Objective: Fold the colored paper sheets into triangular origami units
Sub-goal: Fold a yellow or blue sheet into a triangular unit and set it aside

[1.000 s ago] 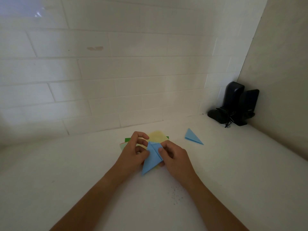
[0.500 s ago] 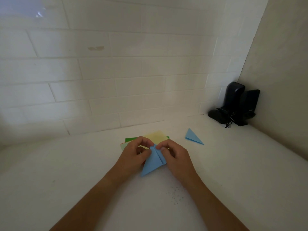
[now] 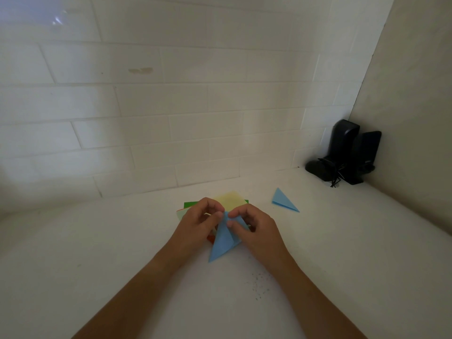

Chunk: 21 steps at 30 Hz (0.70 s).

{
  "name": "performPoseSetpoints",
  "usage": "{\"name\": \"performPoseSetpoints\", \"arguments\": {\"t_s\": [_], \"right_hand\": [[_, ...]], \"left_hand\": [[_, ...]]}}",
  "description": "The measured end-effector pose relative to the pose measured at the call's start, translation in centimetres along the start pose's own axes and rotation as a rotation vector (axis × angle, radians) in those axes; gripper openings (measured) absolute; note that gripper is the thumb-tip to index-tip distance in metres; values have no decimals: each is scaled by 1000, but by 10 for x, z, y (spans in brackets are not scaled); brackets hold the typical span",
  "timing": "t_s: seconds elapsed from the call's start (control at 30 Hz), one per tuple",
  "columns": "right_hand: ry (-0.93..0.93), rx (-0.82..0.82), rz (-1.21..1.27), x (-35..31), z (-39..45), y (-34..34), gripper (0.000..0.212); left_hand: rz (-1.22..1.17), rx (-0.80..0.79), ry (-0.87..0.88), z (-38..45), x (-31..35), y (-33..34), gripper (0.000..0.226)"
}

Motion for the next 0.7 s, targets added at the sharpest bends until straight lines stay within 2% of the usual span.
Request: {"name": "performPoseSetpoints", "arguments": {"t_s": [0.2,0.37,0.5,0.63,0.7], "right_hand": [[0,-40,49,-3,-1,1,10],[-53,-29,-14,-4,-1,1,3],[-70,-16,-23,-1,1,1,7],[-4,18,-1,2,1,-2,21],[-17,22,-20,3,2,-2,15]], "left_hand": [[-5,14,-13,-2,3,0,9],[-4,19,-32,-2,3,0,10],[-24,16,-47,-2,4,1,4],[-14,22,-73,-2,3,1,4],[-19,12,-81,-1,2,1,3]]}}
Point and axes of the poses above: each hand's wrist, its own z-axis towards the middle knuckle, its own y-axis out of the palm, x = y × z, the point moved 5 cm from there along z, towards the middle knuckle, and after that the axes turned 11 degrees about -z, right-handed, at the moved point
